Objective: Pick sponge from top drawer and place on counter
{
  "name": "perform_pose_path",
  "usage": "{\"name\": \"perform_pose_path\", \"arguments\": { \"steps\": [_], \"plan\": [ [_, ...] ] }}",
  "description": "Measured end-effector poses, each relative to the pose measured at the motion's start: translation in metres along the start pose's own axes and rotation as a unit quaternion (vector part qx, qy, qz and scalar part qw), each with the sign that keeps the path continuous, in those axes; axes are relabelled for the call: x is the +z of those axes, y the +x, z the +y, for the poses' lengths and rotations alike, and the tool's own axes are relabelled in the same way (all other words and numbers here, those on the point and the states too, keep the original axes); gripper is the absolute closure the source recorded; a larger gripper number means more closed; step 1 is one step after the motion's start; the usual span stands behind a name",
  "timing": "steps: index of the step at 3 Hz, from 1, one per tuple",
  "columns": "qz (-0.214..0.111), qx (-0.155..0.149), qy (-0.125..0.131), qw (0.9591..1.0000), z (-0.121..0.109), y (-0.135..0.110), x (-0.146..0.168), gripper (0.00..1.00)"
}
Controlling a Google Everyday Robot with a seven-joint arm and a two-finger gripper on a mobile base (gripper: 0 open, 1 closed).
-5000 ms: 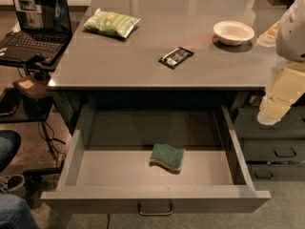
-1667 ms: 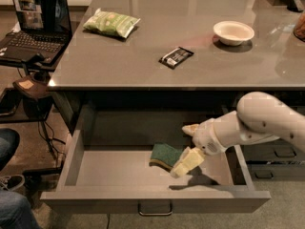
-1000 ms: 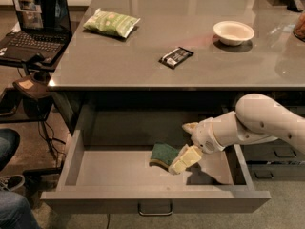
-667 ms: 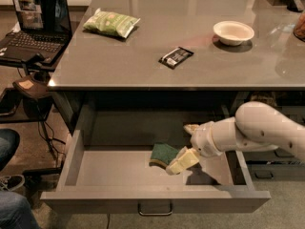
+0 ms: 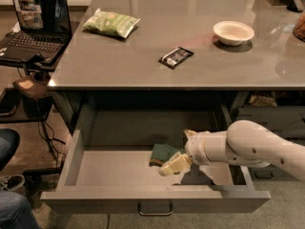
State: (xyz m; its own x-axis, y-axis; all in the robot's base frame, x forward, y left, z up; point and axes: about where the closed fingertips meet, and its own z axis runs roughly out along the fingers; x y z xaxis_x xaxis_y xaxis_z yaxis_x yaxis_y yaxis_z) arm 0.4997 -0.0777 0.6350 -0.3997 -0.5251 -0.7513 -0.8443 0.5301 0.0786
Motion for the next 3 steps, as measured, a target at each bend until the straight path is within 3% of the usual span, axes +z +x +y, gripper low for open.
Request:
{"name": "perform_pose_path", "arguments": {
  "steps": [1, 2, 3],
  "plan": [
    [0.005, 0.005, 0.002, 1.0000, 0.003, 0.006, 0.007, 0.00],
    [0.008, 0.030, 0.036, 0.9989, 0.004, 0.023, 0.028, 0.00],
    [0.008, 0.030, 0.036, 0.9989, 0.004, 0.023, 0.028, 0.00]
  ]
}}
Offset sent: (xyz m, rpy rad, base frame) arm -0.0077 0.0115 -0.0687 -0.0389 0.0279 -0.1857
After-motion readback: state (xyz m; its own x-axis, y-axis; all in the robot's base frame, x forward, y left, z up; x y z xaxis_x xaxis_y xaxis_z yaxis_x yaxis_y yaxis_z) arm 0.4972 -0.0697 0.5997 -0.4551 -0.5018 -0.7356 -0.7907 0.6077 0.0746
